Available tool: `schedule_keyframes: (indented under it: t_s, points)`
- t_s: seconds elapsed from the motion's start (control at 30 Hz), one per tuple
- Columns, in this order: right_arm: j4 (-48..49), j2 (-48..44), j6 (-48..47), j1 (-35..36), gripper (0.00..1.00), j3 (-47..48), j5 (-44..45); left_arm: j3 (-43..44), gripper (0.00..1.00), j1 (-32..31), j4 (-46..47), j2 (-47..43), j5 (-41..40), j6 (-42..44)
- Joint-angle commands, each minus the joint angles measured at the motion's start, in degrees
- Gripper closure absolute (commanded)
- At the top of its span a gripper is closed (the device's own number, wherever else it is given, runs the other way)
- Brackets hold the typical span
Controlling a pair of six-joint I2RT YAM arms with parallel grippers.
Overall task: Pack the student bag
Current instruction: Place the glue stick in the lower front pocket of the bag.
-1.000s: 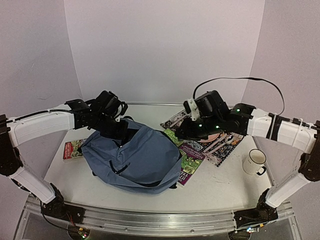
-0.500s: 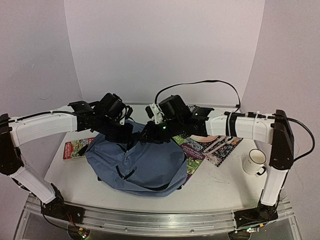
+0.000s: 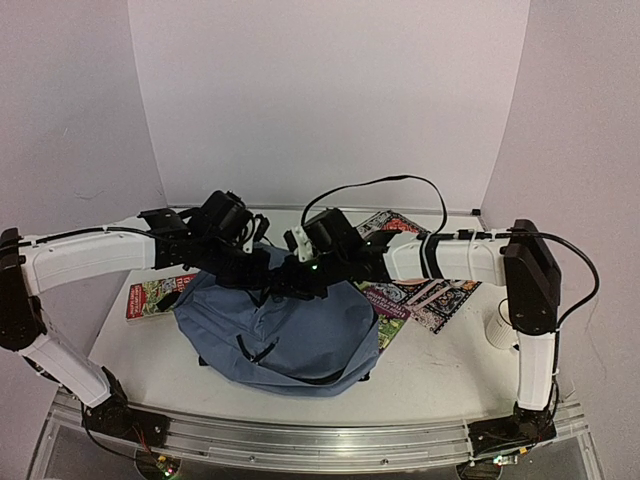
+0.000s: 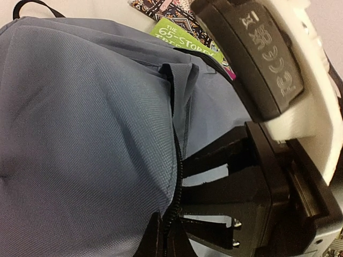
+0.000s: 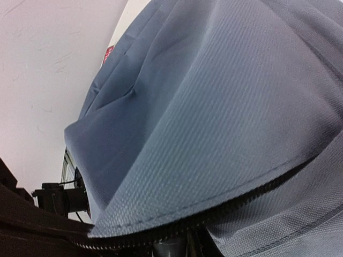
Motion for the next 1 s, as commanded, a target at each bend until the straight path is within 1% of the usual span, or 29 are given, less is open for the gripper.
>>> schedule_keyframes:
  t_s: [0.0,0.2,0.4,0.47,0.57,0.7,0.77,0.97]
  points:
    - [3.45,-2.34,2.61,-0.44,0.97,0.95,4.84,-0.85,1.0,-0.82,7.14,-4.39,4.25,-1.62]
    - [10.02,-3.9,6.59,-0.91,0.96,-1.62,9.39,-2.3,1.0,-0.84,8.19,-5.74,4.09,-3.74]
    - [15.65,-1.92,10.54,-0.91,0.92,-1.57,10.87,-5.07,1.0,-0.82,14.03,-6.82,6.86,-8.0]
    - [16.26,-0.69,10.55,-0.88,0.86,-0.39,10.31,-6.01,1.0,-0.82,15.57,-7.32,6.83,-8.86]
    - [16.06,0.61,9.82,-0.9,0.7,0.65,9.04,-6.72,1.0,-0.82,16.13,-7.86,5.11,-9.19]
    - [15.18,0.38,7.74,-0.97,0.59,-0.02,7.71,-7.24,1.0,-0.7,16.13,-8.72,1.95,-9.18]
    - [14.99,0.2,6.73,-0.91,0.57,-0.22,6.94,-7.23,1.0,-0.72,16.12,-8.77,1.16,-9.32]
    - [14.54,-1.2,3.5,-0.96,0.56,-0.05,6.04,-7.05,1.0,-0.46,15.95,-8.73,-0.59,-9.04]
